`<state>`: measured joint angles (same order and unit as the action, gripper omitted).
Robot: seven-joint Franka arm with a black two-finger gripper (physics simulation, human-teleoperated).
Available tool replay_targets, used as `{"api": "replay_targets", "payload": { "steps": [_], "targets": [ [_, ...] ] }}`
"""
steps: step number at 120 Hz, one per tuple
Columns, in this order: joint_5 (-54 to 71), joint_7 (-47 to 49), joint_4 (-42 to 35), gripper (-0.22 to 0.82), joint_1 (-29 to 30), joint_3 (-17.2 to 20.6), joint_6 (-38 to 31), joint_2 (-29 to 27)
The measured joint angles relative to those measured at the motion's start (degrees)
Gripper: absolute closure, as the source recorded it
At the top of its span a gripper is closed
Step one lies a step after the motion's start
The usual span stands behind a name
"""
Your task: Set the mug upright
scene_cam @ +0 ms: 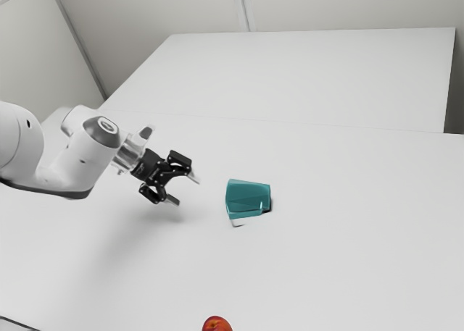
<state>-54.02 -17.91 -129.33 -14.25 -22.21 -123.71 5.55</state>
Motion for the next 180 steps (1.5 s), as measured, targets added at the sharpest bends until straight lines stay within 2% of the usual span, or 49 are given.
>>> {"api": "replay_targets", "payload": {
  "steps": [49, 142, 151, 170, 180],
  "targets": [
    [-11.88, -2.55, 0.65, 0.00, -5.24, -0.02, -0.21, 4.42],
    [-16.20, -5.64, 7.86, 0.00, -8.28, 0.78, -0.48, 9.95],
    [-16.54, -5.78, 8.16, 0.09, -8.42, 0.88, -0.48, 10.22],
    [-16.85, -6.03, 8.28, 0.44, -8.50, 0.86, -0.53, 10.38],
    [-16.89, -6.12, 8.29, 0.56, -8.52, 0.86, -0.55, 10.39]
  ]
}}
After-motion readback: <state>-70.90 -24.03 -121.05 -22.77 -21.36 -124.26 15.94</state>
